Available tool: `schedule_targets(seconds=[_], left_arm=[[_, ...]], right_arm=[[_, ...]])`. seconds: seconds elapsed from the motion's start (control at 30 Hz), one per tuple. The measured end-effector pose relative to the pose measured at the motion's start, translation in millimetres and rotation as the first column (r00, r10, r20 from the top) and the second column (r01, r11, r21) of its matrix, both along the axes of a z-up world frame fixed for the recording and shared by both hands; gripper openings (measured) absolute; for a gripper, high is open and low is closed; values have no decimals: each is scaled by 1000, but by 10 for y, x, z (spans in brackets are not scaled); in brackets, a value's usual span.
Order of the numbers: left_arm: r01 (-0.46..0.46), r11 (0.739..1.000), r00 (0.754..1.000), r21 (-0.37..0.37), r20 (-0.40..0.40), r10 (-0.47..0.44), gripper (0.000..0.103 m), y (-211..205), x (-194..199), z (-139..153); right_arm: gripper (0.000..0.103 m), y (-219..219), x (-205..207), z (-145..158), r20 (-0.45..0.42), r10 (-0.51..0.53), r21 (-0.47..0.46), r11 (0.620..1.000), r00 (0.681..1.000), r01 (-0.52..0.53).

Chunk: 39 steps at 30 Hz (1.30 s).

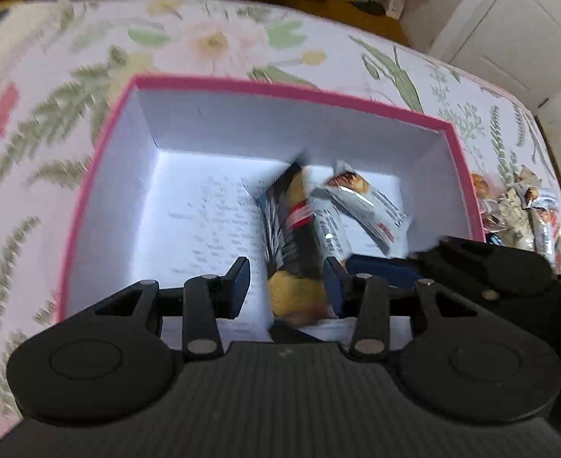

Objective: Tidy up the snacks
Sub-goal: 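Open both grippers to drop the cracker packs into the box, then move both grippers back to the snack pile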

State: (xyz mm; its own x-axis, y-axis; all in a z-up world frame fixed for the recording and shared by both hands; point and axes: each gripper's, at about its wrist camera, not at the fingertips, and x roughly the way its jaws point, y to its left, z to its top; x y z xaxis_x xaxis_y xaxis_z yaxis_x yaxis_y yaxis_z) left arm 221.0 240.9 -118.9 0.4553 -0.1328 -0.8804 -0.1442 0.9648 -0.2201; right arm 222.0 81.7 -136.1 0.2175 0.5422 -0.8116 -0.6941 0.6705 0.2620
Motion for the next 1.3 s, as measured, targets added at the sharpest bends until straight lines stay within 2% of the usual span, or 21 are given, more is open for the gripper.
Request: schedule_targets(seconds=[0.13, 0.23, 0.47, 0.6, 0.7, 0.83, 0.97, 1.03, 1.1, 1.17, 1.3], left_arm=[[8, 1000, 999, -3, 53, -8, 45, 14, -140, 161], [34, 999, 994, -3, 102, -34, 45, -46, -281, 365], [126, 992, 975, 5, 181, -125, 48, -389, -580, 857], [196, 981, 959, 13, 207, -194, 51, -695, -679, 1033], [258, 966, 943, 20, 210, -257, 51, -982, -693, 1100], [323, 946, 924, 34, 205, -323, 52, -1388, -694, 1084], [382, 924, 908, 30, 175, -381, 53, -1825, -636, 932], [395, 918, 909, 27, 130, -395, 53, -2010, -592, 831], [421, 906, 900, 50, 99, -424, 55, -2190, -561, 770], [427, 902, 898, 68, 86, -432, 62, -2304, -526, 736], [423, 901, 895, 92, 114, -432, 64, -2502, -450, 607]], right_arm=[[71, -158, -102, 207, 50, -8, -20, 1000, 999, 9], [71, -395, -200, 480, 66, -33, 3, 999, 997, 33], [71, -1142, -524, 1217, 160, -78, 41, 997, 984, 72], [72, -1663, -626, 1399, 172, -161, 38, 987, 972, 157], [72, -2065, -651, 1415, 145, -235, 38, 972, 961, 232], [72, -2496, -692, 1363, 166, -302, 7, 952, 939, 305], [72, -2866, -621, 1238, 142, -378, 10, 925, 915, 381], [72, -2995, -578, 1158, 134, -403, 5, 914, 905, 406], [72, -3081, -536, 1080, 130, -412, -6, 909, 902, 416], [72, -3143, -490, 1007, 134, -405, -21, 911, 904, 411], [71, -3221, -358, 831, 179, -397, -24, 913, 900, 407]])
